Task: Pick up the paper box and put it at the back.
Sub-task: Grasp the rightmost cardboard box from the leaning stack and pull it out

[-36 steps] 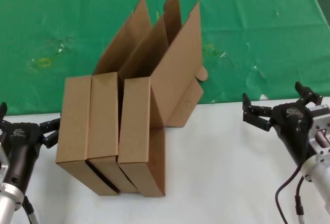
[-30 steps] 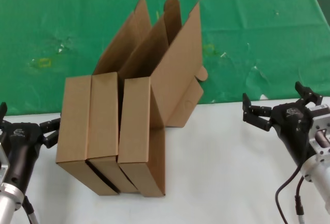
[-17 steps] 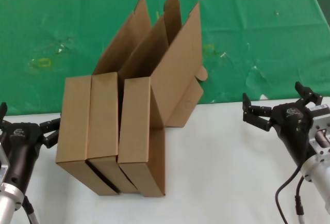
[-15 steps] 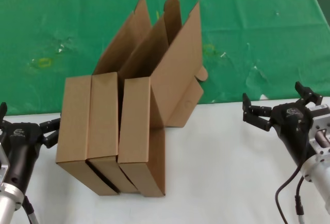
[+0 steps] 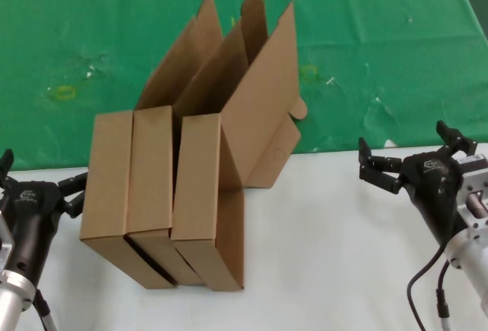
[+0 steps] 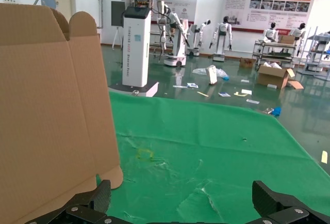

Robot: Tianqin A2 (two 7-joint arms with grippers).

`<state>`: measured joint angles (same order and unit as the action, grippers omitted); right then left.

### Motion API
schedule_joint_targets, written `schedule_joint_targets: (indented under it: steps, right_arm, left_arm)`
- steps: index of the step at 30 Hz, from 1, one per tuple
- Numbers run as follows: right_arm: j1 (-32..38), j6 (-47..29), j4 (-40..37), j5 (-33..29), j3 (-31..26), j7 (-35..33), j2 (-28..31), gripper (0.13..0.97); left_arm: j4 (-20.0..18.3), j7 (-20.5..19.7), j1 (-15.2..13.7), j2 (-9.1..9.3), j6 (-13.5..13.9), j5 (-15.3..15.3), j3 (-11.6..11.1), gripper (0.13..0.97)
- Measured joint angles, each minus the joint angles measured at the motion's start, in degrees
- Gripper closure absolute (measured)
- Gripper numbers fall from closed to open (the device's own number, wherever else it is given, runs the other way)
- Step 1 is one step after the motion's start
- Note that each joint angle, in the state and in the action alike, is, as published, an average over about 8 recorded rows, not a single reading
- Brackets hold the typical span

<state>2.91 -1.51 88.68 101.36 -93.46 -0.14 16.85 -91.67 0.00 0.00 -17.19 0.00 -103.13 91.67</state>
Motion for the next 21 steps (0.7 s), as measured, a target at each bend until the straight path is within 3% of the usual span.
schedule_joint_targets:
  steps: [7, 16, 21]
  right_arm:
    - [0.0, 0.0, 0.0, 0.0, 0.0, 0.0, 0.0, 0.129]
    - [0.0, 0.0, 0.0, 0.0, 0.0, 0.0, 0.0, 0.129]
    - [0.1, -3.4, -0.3, 1.2, 2.0, -2.8, -1.3, 0.129]
  left_arm:
    - [0.0, 0.0, 0.0, 0.0, 0.0, 0.0, 0.0, 0.201]
    - [0.0, 0.0, 0.0, 0.0, 0.0, 0.0, 0.0, 0.338]
    - [0.0, 0.0, 0.0, 0.0, 0.0, 0.0, 0.0, 0.468]
